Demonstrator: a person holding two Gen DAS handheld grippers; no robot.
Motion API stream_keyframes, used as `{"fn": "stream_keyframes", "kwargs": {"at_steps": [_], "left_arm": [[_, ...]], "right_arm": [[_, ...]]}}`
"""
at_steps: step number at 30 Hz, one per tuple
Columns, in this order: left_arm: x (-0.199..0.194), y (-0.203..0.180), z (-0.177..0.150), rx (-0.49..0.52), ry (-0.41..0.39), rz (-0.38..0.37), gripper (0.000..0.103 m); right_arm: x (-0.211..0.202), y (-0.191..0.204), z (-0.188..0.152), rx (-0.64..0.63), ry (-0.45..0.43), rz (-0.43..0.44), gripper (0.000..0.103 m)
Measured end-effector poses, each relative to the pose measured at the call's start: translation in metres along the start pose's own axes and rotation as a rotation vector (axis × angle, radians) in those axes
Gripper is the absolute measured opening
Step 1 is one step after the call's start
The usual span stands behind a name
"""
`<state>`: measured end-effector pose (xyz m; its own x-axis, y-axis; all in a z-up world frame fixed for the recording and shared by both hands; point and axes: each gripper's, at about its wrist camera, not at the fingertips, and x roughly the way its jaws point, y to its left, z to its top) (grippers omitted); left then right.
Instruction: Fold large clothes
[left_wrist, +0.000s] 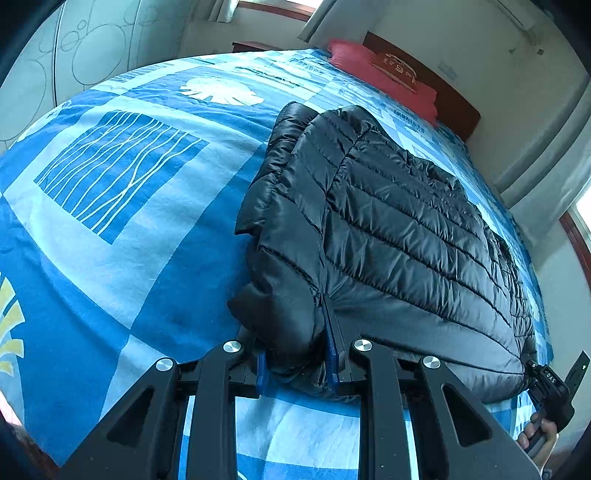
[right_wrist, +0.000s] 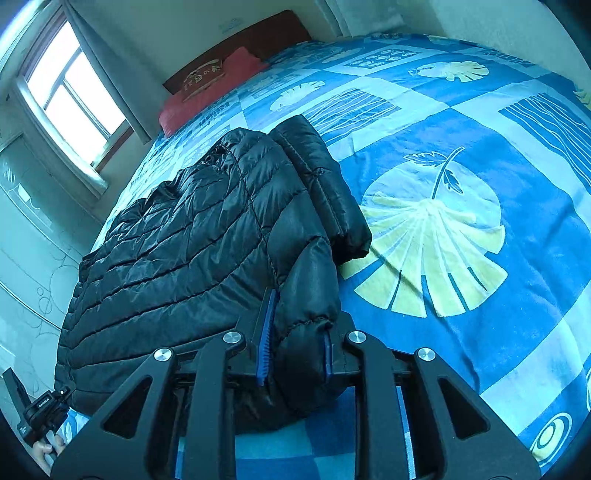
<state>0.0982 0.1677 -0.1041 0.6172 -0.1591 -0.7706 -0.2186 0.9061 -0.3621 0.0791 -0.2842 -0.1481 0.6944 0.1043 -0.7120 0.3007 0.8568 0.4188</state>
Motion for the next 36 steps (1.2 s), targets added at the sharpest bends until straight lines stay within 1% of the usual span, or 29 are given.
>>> {"fn": "stream_keyframes", "kwargs": {"at_steps": [1,3,4,6,7,10,11,12,14,21,26,27,28,29,32,33,36], "left_arm": [[-0.001,0.0,0.0,0.007,-0.002,0.004,0.024],[-0.002,0.0,-0.002,0.016,-0.006,0.009,0.026],[-0.003,-0.001,-0.002,0.017,-0.008,0.013,0.027],[-0.004,0.002,-0.002,0.012,-0.009,0.017,0.033],[-0.004,0.004,-0.002,0.007,-0.008,0.013,0.034],[-0.008,0.01,-0.002,-0.013,-0.005,0.003,0.043],[-0.009,0.012,-0.001,-0.021,-0.004,0.004,0.048],[-0.011,0.014,-0.001,-0.028,-0.004,0.001,0.05],[-0.016,0.018,-0.002,-0.033,0.001,-0.01,0.05],[-0.041,0.023,-0.006,0.031,0.0,0.004,0.051],[-0.068,0.022,-0.001,0.083,-0.027,0.01,0.051],[-0.073,0.021,0.001,0.096,-0.034,0.013,0.054],[-0.076,0.021,0.003,0.104,-0.039,0.016,0.059],[-0.08,0.021,0.005,0.111,-0.049,0.016,0.068],[-0.084,0.019,0.015,0.136,-0.08,0.025,0.07],[-0.08,0.018,0.021,0.147,-0.074,0.03,0.071],[-0.069,0.017,0.031,0.144,-0.042,0.005,0.073]], "right_arm": [[0.0,0.0,0.0,0.0,-0.001,-0.006,0.024],[-0.001,-0.001,0.0,0.004,-0.002,-0.018,0.03],[-0.002,-0.001,-0.001,0.006,-0.003,-0.023,0.03],[-0.004,-0.002,-0.001,0.011,-0.006,-0.032,0.038],[-0.005,-0.003,-0.001,0.013,-0.006,-0.035,0.039],[-0.009,-0.004,-0.002,0.014,-0.008,-0.048,0.044],[-0.012,-0.005,-0.002,0.011,-0.01,-0.054,0.046],[-0.013,-0.005,-0.003,0.008,-0.011,-0.06,0.049],[-0.016,-0.005,-0.003,0.001,-0.013,-0.069,0.051],[-0.037,-0.004,-0.003,-0.018,-0.01,-0.103,0.052],[-0.061,0.011,-0.001,-0.087,-0.034,-0.162,0.052],[-0.065,0.014,-0.001,-0.098,-0.039,-0.168,0.052],[-0.067,0.019,-0.002,-0.111,-0.045,-0.172,0.052],[-0.07,0.026,-0.002,-0.126,-0.051,-0.167,0.052],[-0.068,0.043,-0.002,-0.159,-0.043,-0.139,0.051],[-0.064,0.053,-0.003,-0.181,-0.033,-0.125,0.051],[-0.048,0.076,-0.005,-0.229,0.001,-0.094,0.05]]}}
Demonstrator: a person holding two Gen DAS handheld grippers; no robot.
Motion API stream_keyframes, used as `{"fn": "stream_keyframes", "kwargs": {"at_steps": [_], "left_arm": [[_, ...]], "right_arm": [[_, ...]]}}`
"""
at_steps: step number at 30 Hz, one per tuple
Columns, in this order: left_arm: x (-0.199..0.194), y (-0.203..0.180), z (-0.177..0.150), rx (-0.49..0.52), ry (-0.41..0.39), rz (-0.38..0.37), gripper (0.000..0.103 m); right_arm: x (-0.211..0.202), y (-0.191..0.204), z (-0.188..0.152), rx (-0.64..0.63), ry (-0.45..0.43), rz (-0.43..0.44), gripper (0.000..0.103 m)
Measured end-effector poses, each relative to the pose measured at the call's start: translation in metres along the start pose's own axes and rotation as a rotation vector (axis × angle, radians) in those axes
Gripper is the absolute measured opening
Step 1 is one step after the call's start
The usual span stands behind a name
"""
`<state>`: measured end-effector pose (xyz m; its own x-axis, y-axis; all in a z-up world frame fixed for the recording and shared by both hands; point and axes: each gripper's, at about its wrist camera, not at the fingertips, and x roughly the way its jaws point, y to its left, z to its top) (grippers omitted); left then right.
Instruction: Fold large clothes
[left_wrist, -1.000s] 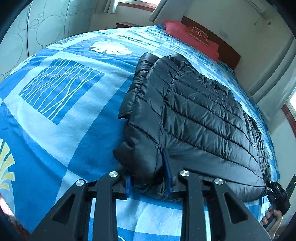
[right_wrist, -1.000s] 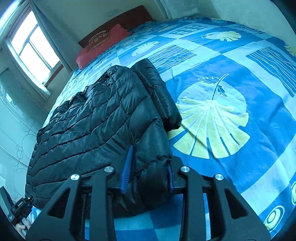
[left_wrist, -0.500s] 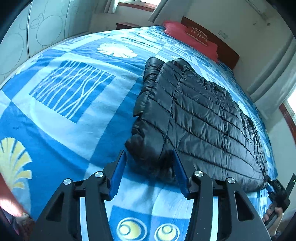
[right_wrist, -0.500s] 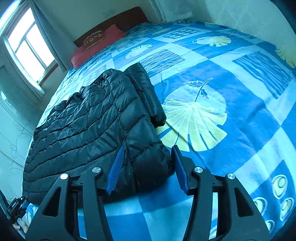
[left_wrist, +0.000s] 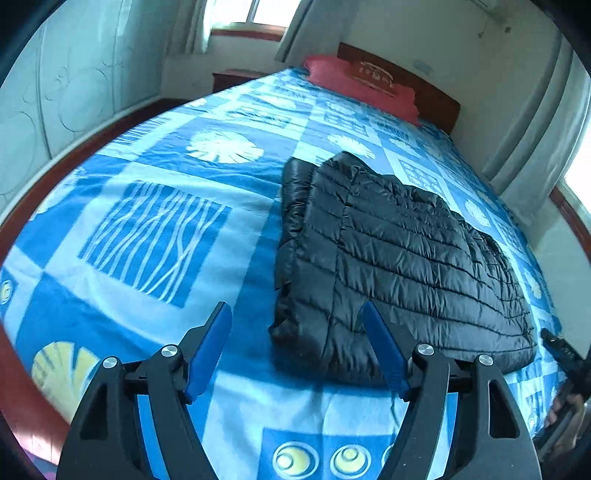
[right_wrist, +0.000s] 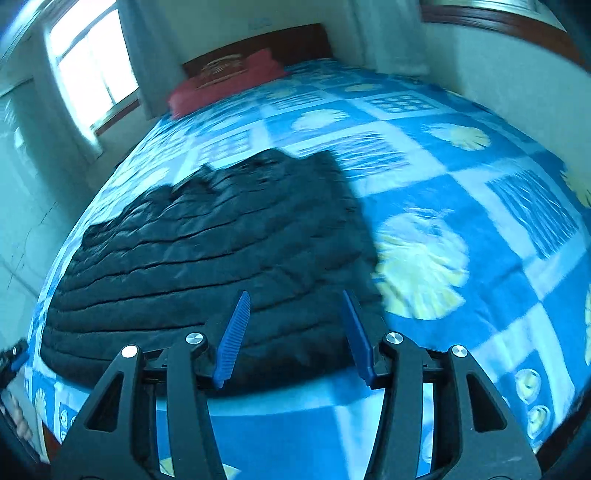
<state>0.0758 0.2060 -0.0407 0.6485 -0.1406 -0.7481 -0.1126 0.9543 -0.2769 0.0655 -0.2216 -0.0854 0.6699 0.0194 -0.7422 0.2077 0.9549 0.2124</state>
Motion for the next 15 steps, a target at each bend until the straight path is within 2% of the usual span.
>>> {"fn": "stream_keyframes", "kwargs": {"at_steps": [3,6,15], "left_arm": [[0.018,-0.003,0.011,0.001,0.022,-0.009,0.073],[0.032,-0.006,0.02,0.005,0.03,-0.002,0.073],[0.061,-0.006,0.049,0.003,0.042,0.025,0.073]], "right_arm": [[0.021,0.028,0.003,-0.044,0.035,0.044,0.05],[0.044,0.057,0.011,-0.09,0.061,0.063,0.039],[0.088,0.131,0.056,-0.177,0.034,0.107,0.038]]}}
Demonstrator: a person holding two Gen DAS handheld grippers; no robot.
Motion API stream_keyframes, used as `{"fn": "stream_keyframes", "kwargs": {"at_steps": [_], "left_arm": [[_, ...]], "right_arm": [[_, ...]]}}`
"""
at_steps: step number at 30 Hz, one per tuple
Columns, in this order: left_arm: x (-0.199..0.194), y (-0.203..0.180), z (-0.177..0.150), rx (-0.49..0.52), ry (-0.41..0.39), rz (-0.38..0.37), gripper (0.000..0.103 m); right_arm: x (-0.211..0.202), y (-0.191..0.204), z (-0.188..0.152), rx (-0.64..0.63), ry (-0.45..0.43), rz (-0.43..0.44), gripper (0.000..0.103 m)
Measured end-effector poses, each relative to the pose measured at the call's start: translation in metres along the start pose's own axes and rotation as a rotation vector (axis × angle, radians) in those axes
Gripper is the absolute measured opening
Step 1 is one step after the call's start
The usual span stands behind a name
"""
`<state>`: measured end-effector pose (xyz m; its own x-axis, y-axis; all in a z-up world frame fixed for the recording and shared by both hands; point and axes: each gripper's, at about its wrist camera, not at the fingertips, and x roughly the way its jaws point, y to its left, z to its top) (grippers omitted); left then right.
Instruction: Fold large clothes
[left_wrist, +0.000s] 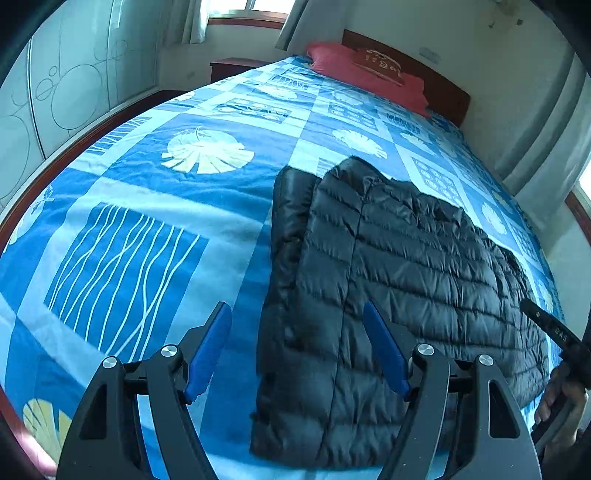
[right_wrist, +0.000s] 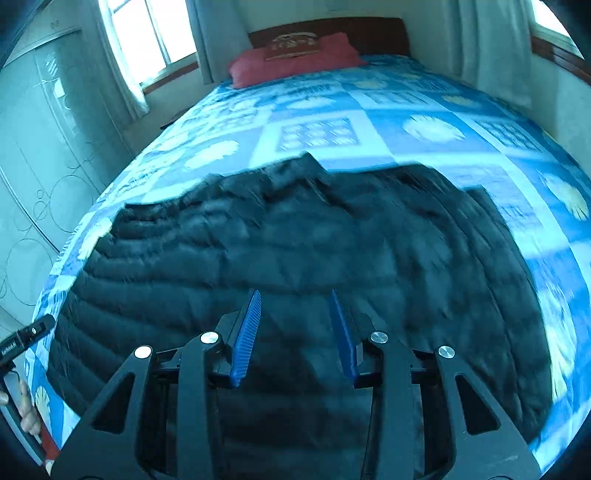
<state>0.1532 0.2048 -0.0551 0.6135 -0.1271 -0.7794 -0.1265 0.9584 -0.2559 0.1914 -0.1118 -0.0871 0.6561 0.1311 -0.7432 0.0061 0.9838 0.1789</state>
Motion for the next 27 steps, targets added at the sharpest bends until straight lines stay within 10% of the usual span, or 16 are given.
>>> {"fn": "stream_keyframes", "kwargs": {"at_steps": [27], "left_arm": [[0.083,-0.005,0.042,0.034,0.143,-0.022,0.077]], "right_arm": [[0.066,0.033,-0.024,-0.113,0.065,-0.077,0.041]]}}
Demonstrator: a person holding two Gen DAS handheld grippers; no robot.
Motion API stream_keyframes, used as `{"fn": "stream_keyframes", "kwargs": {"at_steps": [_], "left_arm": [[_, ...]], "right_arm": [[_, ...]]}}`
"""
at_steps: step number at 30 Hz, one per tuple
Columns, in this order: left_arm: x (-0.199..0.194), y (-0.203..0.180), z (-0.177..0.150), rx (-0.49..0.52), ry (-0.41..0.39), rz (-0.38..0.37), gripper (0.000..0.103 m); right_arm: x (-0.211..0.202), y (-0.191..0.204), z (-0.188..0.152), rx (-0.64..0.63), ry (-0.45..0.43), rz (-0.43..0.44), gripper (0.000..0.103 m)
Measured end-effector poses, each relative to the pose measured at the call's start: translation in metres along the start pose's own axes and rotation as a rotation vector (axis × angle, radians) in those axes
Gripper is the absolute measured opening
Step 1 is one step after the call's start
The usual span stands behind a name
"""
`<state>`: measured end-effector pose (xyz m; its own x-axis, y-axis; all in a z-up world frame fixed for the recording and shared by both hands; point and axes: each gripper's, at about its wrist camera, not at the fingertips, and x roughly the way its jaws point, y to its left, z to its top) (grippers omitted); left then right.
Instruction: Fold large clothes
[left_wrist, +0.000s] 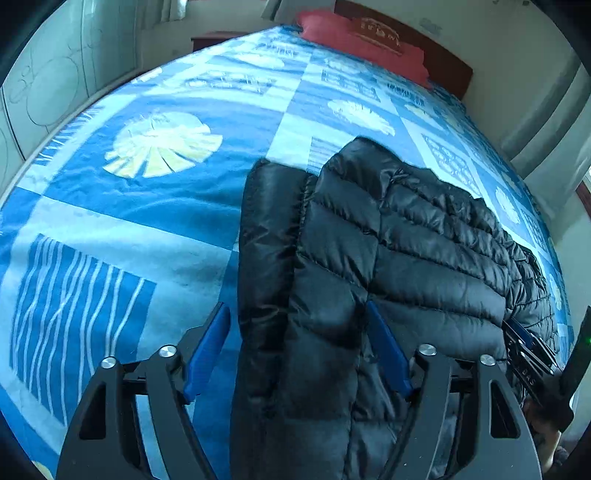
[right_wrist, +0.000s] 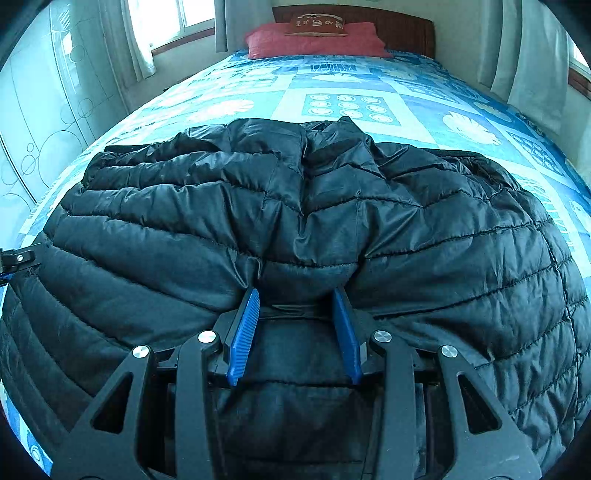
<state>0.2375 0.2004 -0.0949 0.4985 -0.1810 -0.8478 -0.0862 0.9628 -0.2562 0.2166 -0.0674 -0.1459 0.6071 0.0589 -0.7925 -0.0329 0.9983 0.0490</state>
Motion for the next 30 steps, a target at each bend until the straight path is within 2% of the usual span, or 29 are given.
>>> {"fn": "stream_keyframes", "kwargs": {"at_steps": [4,7,9,10,12,15,18,24,30], "left_arm": [[0.017,0.008,0.001,-0.023,0.056,-0.063,0.079],[0.025,0.012,0.0,-0.03,0.078,-0.124,0.072],[0.024,0.009,-0.001,-0.01,0.078,-0.157,0.054],[0.023,0.006,-0.002,-0.002,0.081,-0.166,0.05],[0.021,0.002,-0.003,0.011,0.08,-0.181,0.036],[0.009,-0.006,-0.003,0.013,0.065,-0.183,0.025],[-0.012,-0.017,-0.003,0.028,0.028,-0.165,0.021],[-0.051,-0.043,0.003,0.06,-0.043,-0.163,0.02],[-0.076,-0.073,0.001,0.099,-0.08,-0.143,0.02]], "right_arm": [[0.0,0.001,-0.002,0.001,-0.004,0.0,0.041],[0.0,0.001,-0.002,0.001,-0.006,0.0,0.041],[0.0,0.002,-0.003,-0.001,-0.011,-0.004,0.041],[0.0,0.002,-0.004,-0.002,-0.013,-0.005,0.041],[0.0,0.003,-0.004,-0.006,-0.016,-0.009,0.041],[0.0,0.004,-0.005,-0.006,-0.017,-0.008,0.041],[-0.001,0.004,-0.005,-0.01,-0.018,-0.012,0.041],[-0.003,0.003,-0.002,0.0,-0.013,0.002,0.041],[-0.034,-0.011,0.001,0.032,-0.016,0.015,0.041]]}}
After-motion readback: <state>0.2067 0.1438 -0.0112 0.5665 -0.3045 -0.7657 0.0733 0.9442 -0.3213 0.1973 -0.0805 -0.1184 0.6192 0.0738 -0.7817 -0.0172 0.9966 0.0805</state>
